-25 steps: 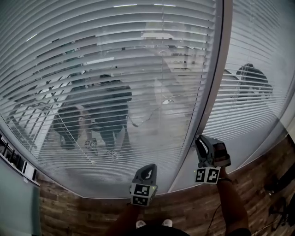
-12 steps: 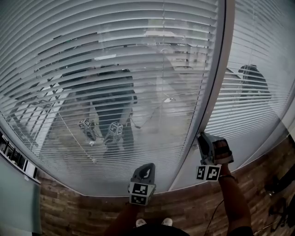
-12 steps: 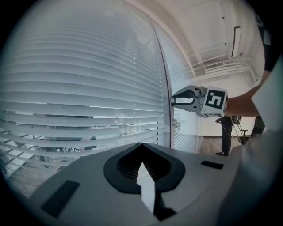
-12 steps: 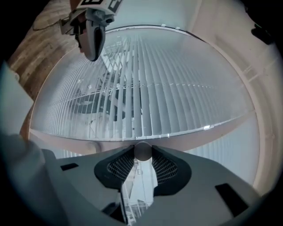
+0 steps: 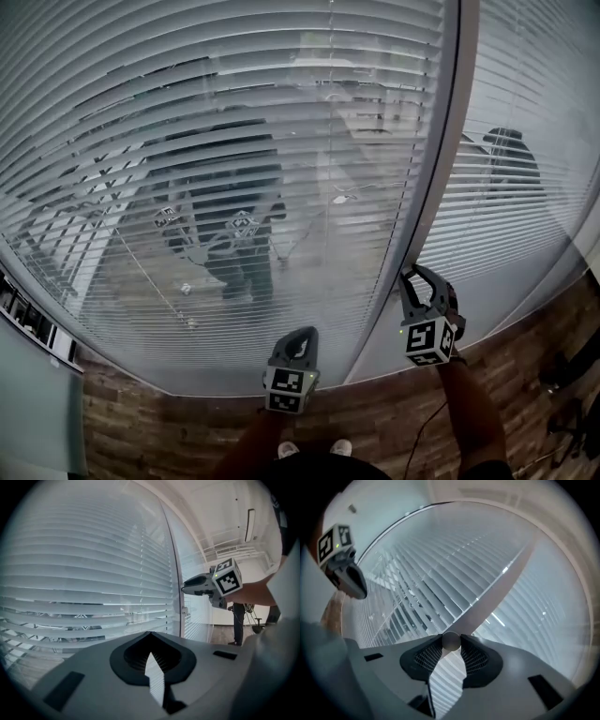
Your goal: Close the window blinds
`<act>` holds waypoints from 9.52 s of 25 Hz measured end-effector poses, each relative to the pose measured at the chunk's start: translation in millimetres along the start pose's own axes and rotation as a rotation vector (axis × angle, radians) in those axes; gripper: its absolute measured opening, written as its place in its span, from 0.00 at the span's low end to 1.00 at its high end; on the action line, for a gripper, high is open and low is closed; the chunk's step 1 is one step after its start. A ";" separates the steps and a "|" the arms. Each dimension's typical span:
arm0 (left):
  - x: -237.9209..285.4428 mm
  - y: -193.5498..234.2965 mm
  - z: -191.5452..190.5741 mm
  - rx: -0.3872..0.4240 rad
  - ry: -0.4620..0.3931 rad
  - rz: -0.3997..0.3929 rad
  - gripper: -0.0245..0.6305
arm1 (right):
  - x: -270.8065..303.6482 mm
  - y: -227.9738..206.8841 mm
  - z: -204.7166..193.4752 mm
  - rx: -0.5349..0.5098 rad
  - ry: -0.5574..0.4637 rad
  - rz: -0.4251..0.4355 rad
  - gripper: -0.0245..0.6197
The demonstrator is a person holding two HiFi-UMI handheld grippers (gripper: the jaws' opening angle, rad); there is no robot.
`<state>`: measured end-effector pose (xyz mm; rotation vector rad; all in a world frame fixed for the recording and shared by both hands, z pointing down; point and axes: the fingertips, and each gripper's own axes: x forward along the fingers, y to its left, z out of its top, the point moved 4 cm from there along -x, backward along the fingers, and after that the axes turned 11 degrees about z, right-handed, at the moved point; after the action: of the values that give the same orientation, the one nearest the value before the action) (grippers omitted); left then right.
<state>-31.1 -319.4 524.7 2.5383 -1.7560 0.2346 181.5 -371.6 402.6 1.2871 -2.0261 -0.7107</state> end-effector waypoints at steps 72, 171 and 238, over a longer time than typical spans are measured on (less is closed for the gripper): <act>-11.3 0.9 -2.2 0.012 0.003 -0.009 0.03 | -4.3 -12.6 -12.0 0.908 -0.189 0.130 0.23; -23.9 -10.9 6.3 0.046 0.013 0.027 0.03 | -39.9 3.3 -18.3 0.795 -0.208 -0.004 0.24; -338.4 -29.2 57.1 -0.114 0.051 0.224 0.03 | -288.3 186.4 117.8 0.679 -0.156 0.169 0.04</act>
<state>-115.1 -2.6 418.9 2.2386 -1.9731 0.1990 79.5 -23.3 396.3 1.4144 -2.5891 -0.0248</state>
